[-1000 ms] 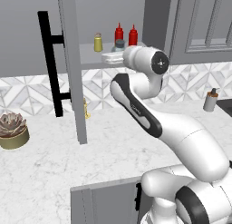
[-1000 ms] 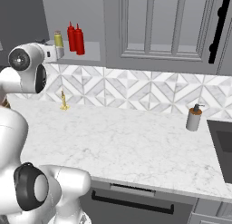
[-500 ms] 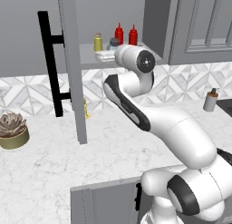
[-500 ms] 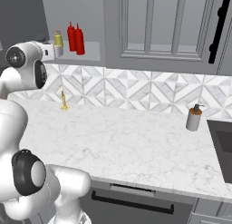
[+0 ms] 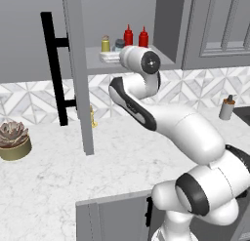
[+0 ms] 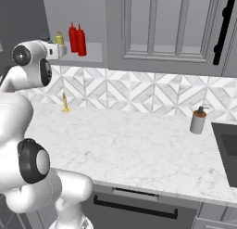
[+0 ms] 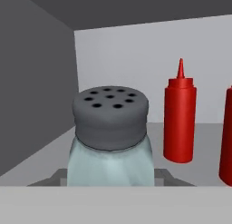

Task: Put the shaker and condiment bottle from the counter next to their counterparts in the cabinet.

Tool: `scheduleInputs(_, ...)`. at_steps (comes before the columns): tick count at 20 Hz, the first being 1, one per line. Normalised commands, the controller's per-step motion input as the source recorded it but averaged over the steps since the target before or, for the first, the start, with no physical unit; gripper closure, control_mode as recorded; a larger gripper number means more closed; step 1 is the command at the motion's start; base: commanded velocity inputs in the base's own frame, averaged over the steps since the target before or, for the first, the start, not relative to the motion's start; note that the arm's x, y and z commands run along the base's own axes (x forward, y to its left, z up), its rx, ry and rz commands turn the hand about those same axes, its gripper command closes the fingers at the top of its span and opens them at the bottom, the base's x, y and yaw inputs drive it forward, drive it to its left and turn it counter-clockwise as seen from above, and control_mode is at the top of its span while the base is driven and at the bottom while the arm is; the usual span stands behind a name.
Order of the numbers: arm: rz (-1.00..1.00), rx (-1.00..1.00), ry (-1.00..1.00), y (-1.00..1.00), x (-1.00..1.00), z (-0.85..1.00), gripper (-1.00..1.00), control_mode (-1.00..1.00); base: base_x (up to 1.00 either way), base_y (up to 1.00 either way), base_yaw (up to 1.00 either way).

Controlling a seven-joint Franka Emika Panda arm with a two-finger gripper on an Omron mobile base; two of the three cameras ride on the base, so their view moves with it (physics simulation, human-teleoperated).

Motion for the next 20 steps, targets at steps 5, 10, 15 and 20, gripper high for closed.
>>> scheduleInputs(5, 0.0, 0.02, 0.0, 0.02, 0.35, -0.06, 1.0, -1.0, 0.0, 0.0, 0.0)
scheduleInputs(10, 0.0, 0.0, 0.0, 0.24, 0.24, -0.05, 1.0, -1.0, 0.0, 0.0, 0.0)
scheduleInputs(15, 0.0, 0.0, 0.0, 0.16, 0.29, -0.03, 1.0, -1.0, 0.0, 0.0, 0.0)
scheduleInputs(20, 0.0, 0.0, 0.01, 0.0, 0.31, -0.03, 1.0, -1.0, 0.0, 0.0, 0.0)
